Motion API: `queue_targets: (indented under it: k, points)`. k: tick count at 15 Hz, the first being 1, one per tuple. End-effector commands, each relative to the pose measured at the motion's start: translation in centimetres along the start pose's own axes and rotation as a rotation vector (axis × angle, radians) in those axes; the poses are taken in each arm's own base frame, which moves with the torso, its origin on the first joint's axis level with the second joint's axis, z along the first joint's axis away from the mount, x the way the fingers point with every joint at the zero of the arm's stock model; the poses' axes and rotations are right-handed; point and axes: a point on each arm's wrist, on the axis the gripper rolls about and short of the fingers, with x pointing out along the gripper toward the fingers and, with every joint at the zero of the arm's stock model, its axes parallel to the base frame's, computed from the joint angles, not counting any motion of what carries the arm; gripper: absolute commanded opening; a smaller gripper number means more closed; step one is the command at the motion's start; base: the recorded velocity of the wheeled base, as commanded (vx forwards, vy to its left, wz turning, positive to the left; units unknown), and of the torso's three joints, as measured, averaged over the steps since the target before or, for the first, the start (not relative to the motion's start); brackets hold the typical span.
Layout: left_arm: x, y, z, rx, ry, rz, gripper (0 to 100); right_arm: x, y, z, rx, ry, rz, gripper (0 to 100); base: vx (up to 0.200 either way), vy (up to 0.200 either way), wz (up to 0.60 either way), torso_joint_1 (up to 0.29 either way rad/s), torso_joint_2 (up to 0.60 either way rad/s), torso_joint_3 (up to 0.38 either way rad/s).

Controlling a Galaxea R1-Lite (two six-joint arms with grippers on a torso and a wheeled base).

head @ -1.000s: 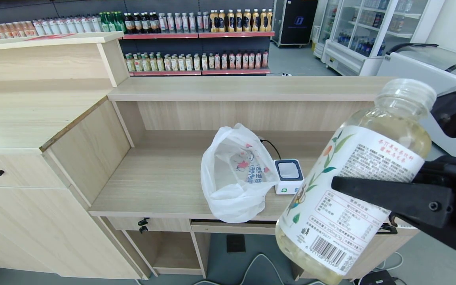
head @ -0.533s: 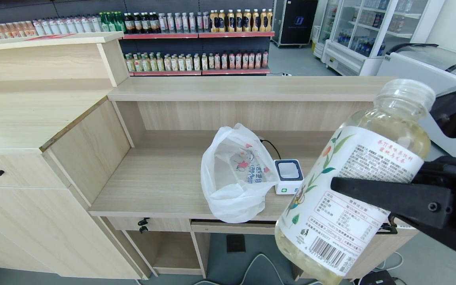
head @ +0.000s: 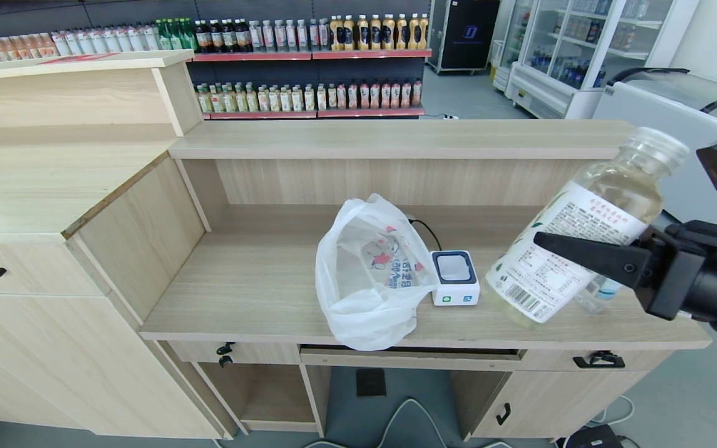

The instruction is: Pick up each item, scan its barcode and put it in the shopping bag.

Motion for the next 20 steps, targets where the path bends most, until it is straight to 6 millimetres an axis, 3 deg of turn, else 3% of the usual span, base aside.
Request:
queue_targets:
  k: [1, 2, 5, 8, 12, 15, 18, 20]
  points:
    - [0.0, 0.0, 0.0, 0.0, 0.0, 0.002, 0, -3.4, -8.7, -2.2, -0.319, 0.175, -0.483, 0, 0.0, 0.0, 0.0, 0.0, 0.0, 0.0]
    - [0.0, 0.0, 0.0, 0.0, 0.0, 0.002, 0, -4.2, -9.5, -2.1, -0.364, 0.191, -0.53, 0, 0.0, 0.0, 0.0, 0.0, 0.0, 0.0]
    - [0.0, 0.0, 0.0, 0.0, 0.0, 0.002, 0, -5.2, -9.0, -1.3, -0.537, 0.223, -0.653, 0, 0.0, 0.0, 0.0, 0.0, 0.0, 0.0]
    - [0.0, 0.0, 0.0, 0.0, 0.0, 0.002, 0, -8.4, -10.4, -1.3, -0.746, 0.359, -0.783, 0, 0.0, 0.0, 0.0, 0.0, 0.0, 0.0]
    - [0.0, 0.0, 0.0, 0.0, 0.0, 0.002, 0, -9.4, -10.2, -1.0, -0.797, 0.344, -0.8, 0, 0.0, 0.0, 0.0, 0.0, 0.0, 0.0]
    - [0.0, 0.0, 0.0, 0.0, 0.0, 0.0, 0, -9.5, -10.4, -1.2, -0.796, 0.355, -0.803, 0, 0.0, 0.0, 0.0, 0.0, 0.0, 0.0]
    - [0.0, 0.0, 0.0, 0.0, 0.0, 0.002, 0, -9.2, -11.3, -1.3, -0.864, 0.387, -0.831, 0, 0.0, 0.0, 0.6, 0.004, 0.01, 0.002]
    - [0.0, 0.0, 0.0, 0.0, 0.0, 0.002, 0, -7.9, -12.5, -1.0, -0.893, 0.368, -0.861, 0, 0.0, 0.0, 0.6, -0.005, 0.0, 0.005]
